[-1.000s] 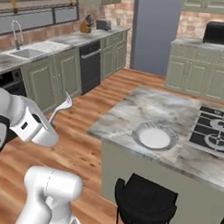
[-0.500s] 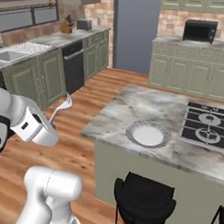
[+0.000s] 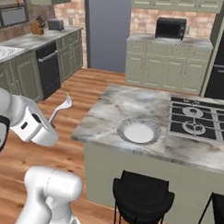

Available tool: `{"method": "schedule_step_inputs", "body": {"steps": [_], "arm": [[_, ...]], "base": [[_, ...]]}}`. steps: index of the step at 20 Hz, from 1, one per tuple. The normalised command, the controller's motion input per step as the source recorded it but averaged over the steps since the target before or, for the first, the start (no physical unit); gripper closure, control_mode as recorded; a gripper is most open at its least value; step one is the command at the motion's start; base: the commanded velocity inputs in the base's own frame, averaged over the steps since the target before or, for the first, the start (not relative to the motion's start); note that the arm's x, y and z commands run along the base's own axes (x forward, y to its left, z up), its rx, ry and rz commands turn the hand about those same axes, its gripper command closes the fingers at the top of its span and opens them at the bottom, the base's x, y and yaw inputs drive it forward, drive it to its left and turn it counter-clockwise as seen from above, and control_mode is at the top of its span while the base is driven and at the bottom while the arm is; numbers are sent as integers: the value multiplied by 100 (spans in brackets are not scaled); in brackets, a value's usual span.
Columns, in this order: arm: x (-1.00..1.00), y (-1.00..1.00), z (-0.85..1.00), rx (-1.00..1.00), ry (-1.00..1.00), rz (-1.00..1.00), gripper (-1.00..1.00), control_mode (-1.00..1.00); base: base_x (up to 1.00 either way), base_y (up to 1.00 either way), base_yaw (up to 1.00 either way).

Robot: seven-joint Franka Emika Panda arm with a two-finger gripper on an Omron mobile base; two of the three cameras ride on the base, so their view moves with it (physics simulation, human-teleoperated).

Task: Take the fork and place it on the left side of the plate. Then take the spoon and place it on the right side of the plate. Make sure they're directly next to the plate.

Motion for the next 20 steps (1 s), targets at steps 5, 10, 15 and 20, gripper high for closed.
{"method": "schedule_step_inputs", "body": {"steps": [5,10,15,20], "arm": [[60,-19,-18,9,8,3,100,-100],[100,-25,-44,14,25,23,100,-100],[100,-1,-47,8,32,28,100,-100],[88,0,-49,0,24,26,100,-100]], "base": [[40,-5,-1],[0,0,0],[0,0,0],[0,0,0]]}}
